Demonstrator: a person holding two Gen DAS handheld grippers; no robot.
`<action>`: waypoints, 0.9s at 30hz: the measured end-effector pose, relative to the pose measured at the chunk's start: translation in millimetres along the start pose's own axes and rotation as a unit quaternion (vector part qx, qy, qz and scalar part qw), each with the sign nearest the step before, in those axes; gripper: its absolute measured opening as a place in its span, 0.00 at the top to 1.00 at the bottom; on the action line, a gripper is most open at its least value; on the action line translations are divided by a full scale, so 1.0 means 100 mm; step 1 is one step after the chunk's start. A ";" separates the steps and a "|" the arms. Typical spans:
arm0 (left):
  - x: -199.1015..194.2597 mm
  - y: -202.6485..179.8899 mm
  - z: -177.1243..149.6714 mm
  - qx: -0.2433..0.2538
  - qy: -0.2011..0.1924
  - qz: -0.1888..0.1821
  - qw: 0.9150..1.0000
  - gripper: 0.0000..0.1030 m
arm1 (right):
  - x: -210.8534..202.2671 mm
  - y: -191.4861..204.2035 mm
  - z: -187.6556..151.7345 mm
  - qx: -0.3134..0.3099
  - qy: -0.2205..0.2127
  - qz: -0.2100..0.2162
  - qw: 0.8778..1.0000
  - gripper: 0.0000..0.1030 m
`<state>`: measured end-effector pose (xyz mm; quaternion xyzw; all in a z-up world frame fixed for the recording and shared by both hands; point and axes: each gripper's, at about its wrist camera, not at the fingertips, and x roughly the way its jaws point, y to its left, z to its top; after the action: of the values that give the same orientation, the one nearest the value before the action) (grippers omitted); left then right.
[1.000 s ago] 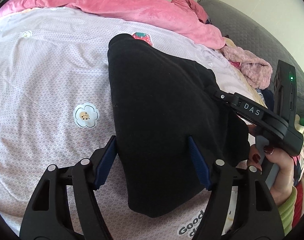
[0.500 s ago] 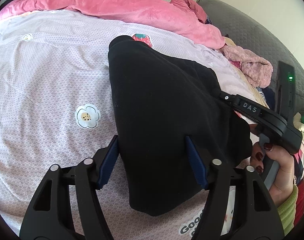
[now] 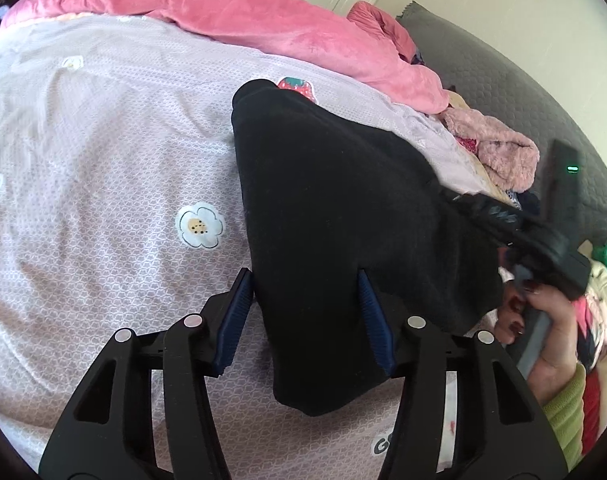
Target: Fold small clothes
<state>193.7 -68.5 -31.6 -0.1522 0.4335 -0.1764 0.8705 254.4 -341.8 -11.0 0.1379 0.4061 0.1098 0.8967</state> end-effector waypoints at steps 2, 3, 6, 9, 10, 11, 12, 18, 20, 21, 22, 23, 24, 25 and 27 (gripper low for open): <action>0.02 -0.03 -0.01 0.006 0.001 0.008 1.000 0.54 | 0.02 0.01 -0.02 -0.003 0.002 -0.011 1.000 0.82; 0.03 -0.03 -0.01 0.006 0.002 0.010 1.000 0.52 | 0.00 0.03 -0.04 -0.011 0.001 -0.026 1.000 0.78; 0.02 -0.03 0.00 0.002 0.003 0.015 1.000 0.49 | -0.10 0.06 -0.07 -0.013 -0.009 -0.038 0.999 0.69; -0.08 -0.06 -0.01 0.011 -0.008 0.024 1.000 0.50 | -0.35 0.09 -0.10 -0.015 -0.044 -0.041 0.998 0.61; -0.11 -0.07 -0.01 0.014 -0.014 0.028 0.999 0.50 | -0.41 0.12 -0.11 -0.020 -0.054 -0.035 0.998 0.61; -0.16 -0.08 -0.02 0.018 -0.021 0.032 0.999 0.51 | -0.52 0.15 -0.13 -0.027 -0.064 -0.021 0.997 0.59; -0.22 -0.08 -0.03 0.022 -0.028 0.036 0.999 0.51 | -0.61 0.17 -0.17 -0.034 -0.067 -0.009 0.997 0.57; -0.28 -0.12 -0.08 0.041 -0.023 0.048 0.998 0.51 | -0.65 0.31 -0.48 -0.063 -0.012 0.019 0.998 0.72; -0.24 -0.14 -0.11 0.045 -0.015 0.049 0.998 0.51 | -0.60 0.29 -0.59 -0.072 -0.002 -0.010 0.997 0.81; -0.21 -0.14 -0.14 0.046 -0.010 0.050 0.998 0.51 | -0.58 0.27 -0.63 -0.071 0.001 -0.017 0.997 0.81; -0.20 -0.15 -0.15 0.045 -0.007 0.050 0.998 0.51 | -0.55 0.28 -0.65 -0.068 0.004 -0.019 0.998 0.81; -0.19 -0.14 -0.17 0.045 -0.005 0.048 0.998 0.51 | -0.54 0.24 -0.69 -0.060 0.007 -0.019 0.998 0.81; -0.18 -0.15 -0.17 0.045 -0.004 0.048 0.998 0.51 | -0.54 0.24 -0.72 -0.060 0.007 -0.022 0.998 0.81; -0.17 -0.15 -0.17 0.046 -0.003 0.048 0.998 0.51 | -0.52 0.25 -0.75 -0.065 0.005 -0.028 0.998 0.81; -0.16 -0.17 -0.17 0.048 -0.001 0.050 0.998 0.51 | -0.50 0.27 -0.77 -0.072 0.001 -0.036 0.997 0.81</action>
<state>168.2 -78.4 -23.6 -0.0882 0.4305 -0.1533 0.8851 161.1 -319.5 -15.3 0.0579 0.4027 0.1066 0.9073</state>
